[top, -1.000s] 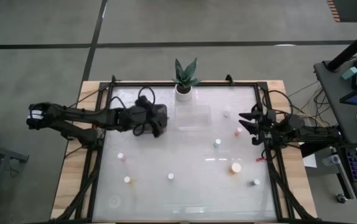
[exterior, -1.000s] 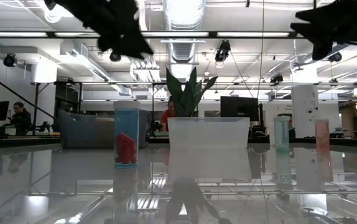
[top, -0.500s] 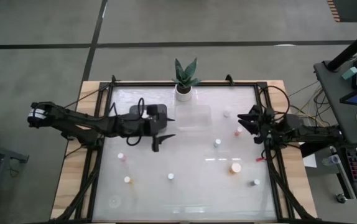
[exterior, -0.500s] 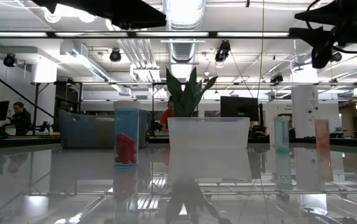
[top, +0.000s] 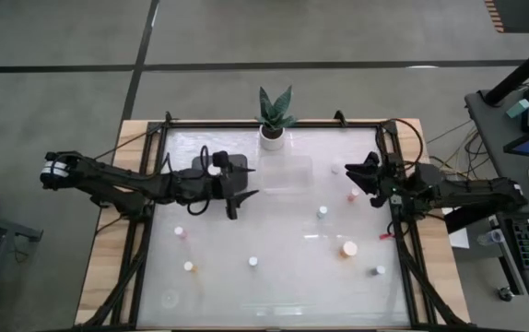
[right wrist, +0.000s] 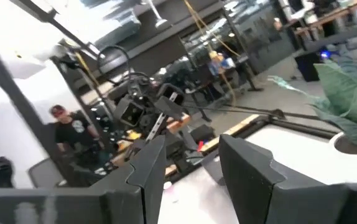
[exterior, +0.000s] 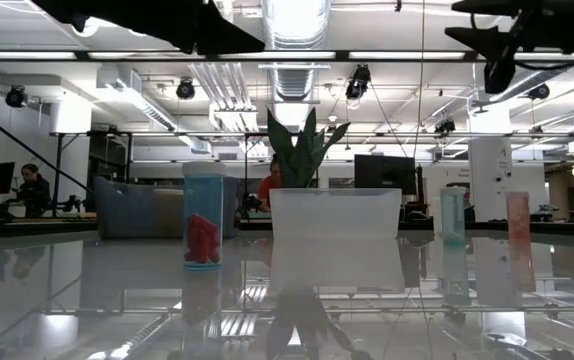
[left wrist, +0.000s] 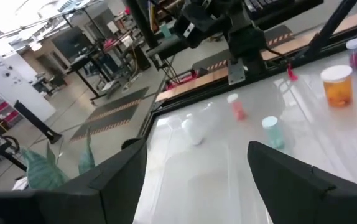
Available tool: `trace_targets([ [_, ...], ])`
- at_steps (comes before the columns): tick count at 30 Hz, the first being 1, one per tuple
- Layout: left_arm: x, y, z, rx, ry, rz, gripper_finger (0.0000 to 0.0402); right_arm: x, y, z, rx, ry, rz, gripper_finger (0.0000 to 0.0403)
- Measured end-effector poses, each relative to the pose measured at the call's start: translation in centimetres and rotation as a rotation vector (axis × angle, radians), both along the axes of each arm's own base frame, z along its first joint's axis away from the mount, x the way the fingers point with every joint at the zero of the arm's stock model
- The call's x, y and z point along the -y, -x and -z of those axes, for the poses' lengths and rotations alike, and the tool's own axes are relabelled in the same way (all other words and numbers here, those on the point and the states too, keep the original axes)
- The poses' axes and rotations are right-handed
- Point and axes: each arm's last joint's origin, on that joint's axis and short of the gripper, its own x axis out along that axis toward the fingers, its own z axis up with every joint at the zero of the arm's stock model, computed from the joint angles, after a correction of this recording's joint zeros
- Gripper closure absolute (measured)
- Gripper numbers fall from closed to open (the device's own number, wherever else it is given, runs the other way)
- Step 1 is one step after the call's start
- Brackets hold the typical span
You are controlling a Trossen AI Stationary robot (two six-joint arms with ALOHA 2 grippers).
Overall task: Pick and place medicine bottles into bin by pill shape (circle, oval)
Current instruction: Put the green tablet bottle into the transparent bin
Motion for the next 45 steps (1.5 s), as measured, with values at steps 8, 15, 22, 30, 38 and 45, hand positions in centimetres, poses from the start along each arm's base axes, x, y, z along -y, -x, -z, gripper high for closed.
trace_targets([
  [8, -0.1, 0.5, 0.8, -0.048, -0.010, -0.041, 0.0139, 0.1, -4.1, -2.4, -0.185, -0.021, 0.007, 0.0262],
  [15, -0.3, 2.8, 0.4, 0.004, -0.005, -0.051, 0.0139, 0.2, -7.2, -4.2, -0.414, -0.086, 0.014, 0.0262],
  [22, -0.5, 5.2, 0.5, 0.065, 0.026, -0.052, 0.0139, 0.2, -9.5, -5.3, -0.665, -0.238, 0.061, 0.0262],
  [30, -0.6, 6.2, 0.4, 0.104, 0.053, -0.052, 0.0139, 0.1, -10.6, -4.9, -1.056, -0.401, 0.174, 0.0262],
  [38, -0.6, 6.2, 0.8, 0.085, 0.044, -0.064, 0.0139, -0.1, -12.2, -3.8, -1.307, -0.518, 0.194, 0.0262],
  [45, -0.6, 6.2, 0.8, 0.088, 0.043, -0.065, 0.0139, -0.4, -13.7, -1.7, -1.414, -0.671, 0.139, 0.0244],
])
